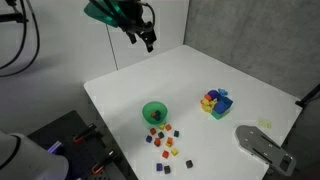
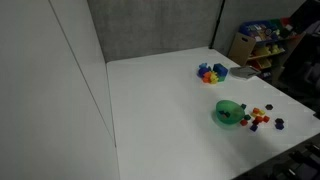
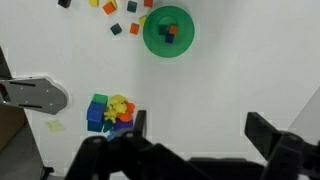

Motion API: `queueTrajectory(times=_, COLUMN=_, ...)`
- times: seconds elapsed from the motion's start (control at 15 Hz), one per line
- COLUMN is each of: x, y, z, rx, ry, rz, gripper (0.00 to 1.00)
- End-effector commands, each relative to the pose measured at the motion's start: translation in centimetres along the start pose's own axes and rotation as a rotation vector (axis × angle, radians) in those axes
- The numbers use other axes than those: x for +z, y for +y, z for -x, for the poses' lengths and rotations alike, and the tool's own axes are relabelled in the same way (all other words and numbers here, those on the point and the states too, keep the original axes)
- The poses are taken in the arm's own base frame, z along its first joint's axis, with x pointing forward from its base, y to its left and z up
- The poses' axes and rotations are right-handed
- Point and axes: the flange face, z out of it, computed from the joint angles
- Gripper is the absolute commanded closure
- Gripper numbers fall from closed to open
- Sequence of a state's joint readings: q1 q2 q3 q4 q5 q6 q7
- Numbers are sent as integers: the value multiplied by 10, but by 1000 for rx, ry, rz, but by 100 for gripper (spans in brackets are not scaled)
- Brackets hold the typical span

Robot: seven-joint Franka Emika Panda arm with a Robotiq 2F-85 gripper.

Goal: Pick up the orange and green blocks from the green bowl simultaneously and put them on the table

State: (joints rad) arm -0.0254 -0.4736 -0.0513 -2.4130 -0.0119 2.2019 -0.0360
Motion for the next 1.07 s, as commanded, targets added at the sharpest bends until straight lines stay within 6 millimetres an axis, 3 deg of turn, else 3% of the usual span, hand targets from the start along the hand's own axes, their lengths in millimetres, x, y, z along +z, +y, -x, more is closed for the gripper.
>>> queueTrajectory(times=0.0, x=-1, y=0, z=0, rx=0, ry=1, rz=0, gripper=0)
queueTrajectory(times=0.53, x=6, y=1, z=-7, rx=2, ry=-31, rz=1, gripper=0)
queueTrajectory(times=1.0, x=67, y=6, z=-26, rx=-5, ry=-146, rz=-7, gripper=0)
